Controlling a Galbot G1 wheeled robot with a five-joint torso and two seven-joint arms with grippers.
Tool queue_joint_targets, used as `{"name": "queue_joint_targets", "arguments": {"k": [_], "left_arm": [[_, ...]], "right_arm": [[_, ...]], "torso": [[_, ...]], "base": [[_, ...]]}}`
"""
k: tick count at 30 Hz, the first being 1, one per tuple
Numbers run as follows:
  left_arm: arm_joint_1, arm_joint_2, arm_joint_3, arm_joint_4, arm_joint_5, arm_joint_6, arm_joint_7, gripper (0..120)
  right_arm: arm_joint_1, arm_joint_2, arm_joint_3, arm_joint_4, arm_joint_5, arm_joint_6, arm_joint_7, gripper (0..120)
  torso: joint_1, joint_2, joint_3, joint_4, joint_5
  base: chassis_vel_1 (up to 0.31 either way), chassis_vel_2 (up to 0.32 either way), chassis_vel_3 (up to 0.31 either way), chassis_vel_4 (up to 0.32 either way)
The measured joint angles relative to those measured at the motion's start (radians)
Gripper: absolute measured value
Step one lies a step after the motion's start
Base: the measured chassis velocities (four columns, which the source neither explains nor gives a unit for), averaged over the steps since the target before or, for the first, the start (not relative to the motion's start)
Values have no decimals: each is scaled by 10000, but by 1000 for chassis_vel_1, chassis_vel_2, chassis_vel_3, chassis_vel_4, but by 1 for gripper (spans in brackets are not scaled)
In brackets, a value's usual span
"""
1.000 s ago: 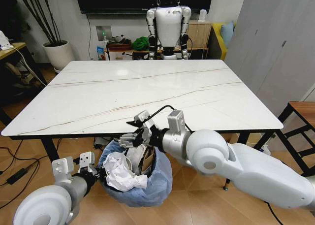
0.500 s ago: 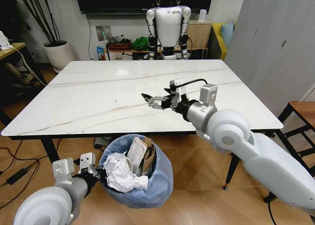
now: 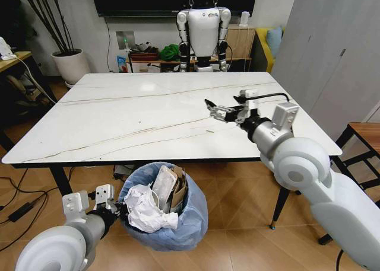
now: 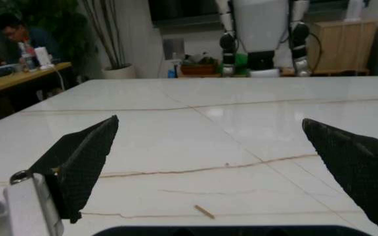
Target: Pick up the trash bin and place the trash from the table into it.
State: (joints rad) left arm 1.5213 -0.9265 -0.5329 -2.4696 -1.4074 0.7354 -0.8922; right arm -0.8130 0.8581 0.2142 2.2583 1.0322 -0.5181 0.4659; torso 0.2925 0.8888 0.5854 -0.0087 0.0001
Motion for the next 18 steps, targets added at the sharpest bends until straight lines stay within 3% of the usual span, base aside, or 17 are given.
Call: {"name": "queue_joint_targets", "arguments": {"k": [3, 5, 7, 11, 18], "left_arm": [[13, -14, 6, 0, 34, 0, 12, 0], [65, -15, -12, 6, 135, 0, 122, 0], [72, -11, -20, 14, 187, 0, 158, 0], [82, 14, 7, 21, 407, 0, 300, 0], [136, 58, 129, -19, 712, 0, 415, 0]], "right_arm": [[-731, -1, 635, 156, -207, 16, -121, 100], [-2153, 129, 2057, 492, -829, 62, -641, 100], [-2381, 175, 2275, 546, -977, 72, -760, 100], [-4475, 796, 3473, 1092, -2299, 281, -1741, 100], [-5922, 1893, 3900, 1699, -3724, 587, -2223, 100]], "torso": [[0, 0, 0, -3, 3], [0, 0, -1, 2, 0], [0, 0, 0, 1, 1], [0, 0, -1, -1, 1], [-1, 0, 0, 3, -1]], "base": [[0, 0, 0, 0], [0, 0, 0, 0], [0, 0, 0, 0], [0, 0, 0, 0], [0, 0, 0, 0]]}}
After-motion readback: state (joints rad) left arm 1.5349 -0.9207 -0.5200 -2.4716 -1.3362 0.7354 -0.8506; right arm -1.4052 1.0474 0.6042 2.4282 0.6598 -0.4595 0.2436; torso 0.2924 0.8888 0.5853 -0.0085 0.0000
